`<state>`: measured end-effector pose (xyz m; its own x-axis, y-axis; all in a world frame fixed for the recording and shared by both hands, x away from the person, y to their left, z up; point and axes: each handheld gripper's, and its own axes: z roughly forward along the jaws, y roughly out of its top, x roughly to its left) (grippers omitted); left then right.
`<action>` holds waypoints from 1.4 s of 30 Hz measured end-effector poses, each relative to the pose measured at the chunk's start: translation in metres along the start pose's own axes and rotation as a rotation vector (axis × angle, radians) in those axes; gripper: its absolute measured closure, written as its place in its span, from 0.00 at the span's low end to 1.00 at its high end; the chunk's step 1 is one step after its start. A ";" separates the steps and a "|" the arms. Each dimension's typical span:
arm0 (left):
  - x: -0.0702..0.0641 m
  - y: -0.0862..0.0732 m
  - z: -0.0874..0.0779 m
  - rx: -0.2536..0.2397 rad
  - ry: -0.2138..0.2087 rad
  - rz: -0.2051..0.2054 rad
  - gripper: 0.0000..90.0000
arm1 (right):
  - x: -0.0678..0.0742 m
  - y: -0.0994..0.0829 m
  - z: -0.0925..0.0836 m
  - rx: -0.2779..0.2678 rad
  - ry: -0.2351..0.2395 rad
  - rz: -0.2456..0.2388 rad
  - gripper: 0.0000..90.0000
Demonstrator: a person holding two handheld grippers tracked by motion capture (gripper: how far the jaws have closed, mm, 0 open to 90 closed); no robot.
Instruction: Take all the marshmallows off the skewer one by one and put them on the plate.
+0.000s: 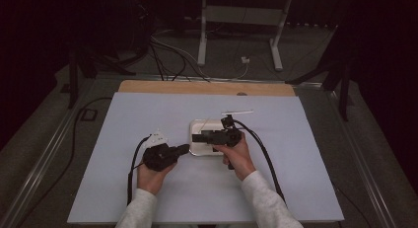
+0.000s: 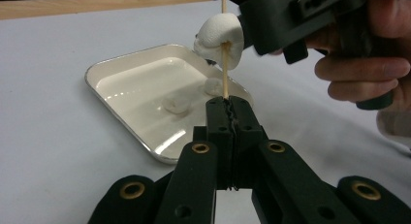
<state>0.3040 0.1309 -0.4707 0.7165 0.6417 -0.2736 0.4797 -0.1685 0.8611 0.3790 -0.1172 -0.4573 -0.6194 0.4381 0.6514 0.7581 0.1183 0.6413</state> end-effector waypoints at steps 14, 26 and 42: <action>-0.002 -0.001 0.003 0.002 -0.010 0.013 1.00 | -0.004 -0.002 0.007 0.040 0.064 0.066 0.84; -0.003 -0.001 0.003 0.020 -0.031 0.049 1.00 | -0.008 0.012 -0.022 -0.034 0.021 0.059 0.87; 0.000 -0.004 -0.002 0.028 -0.056 0.074 1.00 | -0.014 0.023 -0.042 -0.099 -0.014 0.055 0.87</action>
<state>0.3006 0.1331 -0.4734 0.7772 0.5841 -0.2341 0.4380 -0.2351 0.8677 0.3970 -0.1581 -0.4346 -0.5744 0.4536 0.6813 0.7665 0.0060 0.6422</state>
